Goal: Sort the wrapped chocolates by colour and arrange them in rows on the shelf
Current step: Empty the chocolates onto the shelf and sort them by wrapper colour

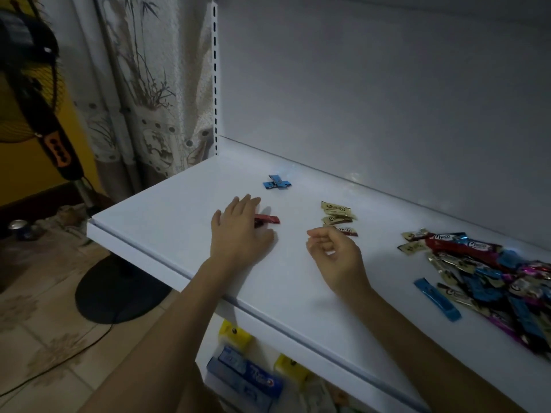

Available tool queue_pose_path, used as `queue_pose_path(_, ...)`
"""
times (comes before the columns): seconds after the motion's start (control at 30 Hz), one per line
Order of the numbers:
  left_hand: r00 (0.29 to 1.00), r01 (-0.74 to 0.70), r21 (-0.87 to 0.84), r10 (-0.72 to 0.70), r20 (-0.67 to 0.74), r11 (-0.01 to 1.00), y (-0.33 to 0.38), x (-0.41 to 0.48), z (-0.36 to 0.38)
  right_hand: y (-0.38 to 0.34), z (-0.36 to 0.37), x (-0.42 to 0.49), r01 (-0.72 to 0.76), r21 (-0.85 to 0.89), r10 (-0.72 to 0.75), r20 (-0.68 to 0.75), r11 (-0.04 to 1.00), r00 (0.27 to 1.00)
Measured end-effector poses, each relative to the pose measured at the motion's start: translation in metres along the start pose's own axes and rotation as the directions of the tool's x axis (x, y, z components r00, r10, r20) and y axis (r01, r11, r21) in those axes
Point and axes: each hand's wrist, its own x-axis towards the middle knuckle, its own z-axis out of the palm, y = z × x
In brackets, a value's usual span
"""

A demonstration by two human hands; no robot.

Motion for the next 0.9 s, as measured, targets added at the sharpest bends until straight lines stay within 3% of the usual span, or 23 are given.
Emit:
queue_pose_path(0.1,0.992,-0.128,0.056,0.128,0.0,0.99,0.014,-0.011,0.0,0.0,-0.006,0.0,-0.001,-0.044,0.0,-0.007,0.999,1.0)
queue_pose_path(0.3,0.891,-0.451,-0.016,0.452,0.051,0.892,0.086,-0.039,0.027,0.013,-0.067,-0.022,0.188,-0.393,-0.2,0.01,0.9,0.98)
queue_pose_path(0.53,0.747,-0.612,-0.14,0.627,0.222,0.778,0.191,-0.073,0.09,0.051,-0.178,-0.062,-0.017,-0.636,-0.154,-0.213,0.772,0.965)
queue_pose_path(0.77,0.654,-0.64,-0.131,0.626,0.424,0.757,0.253,-0.089,0.14,0.086,-0.257,-0.083,-0.391,-0.732,0.035,-0.45,0.558,0.892)
queue_pose_path(0.9,0.614,-0.668,-0.163,0.662,0.43,0.726,0.282,-0.092,0.16,0.103,-0.269,-0.084,-0.371,-0.577,0.148,-0.395,0.728,0.907)
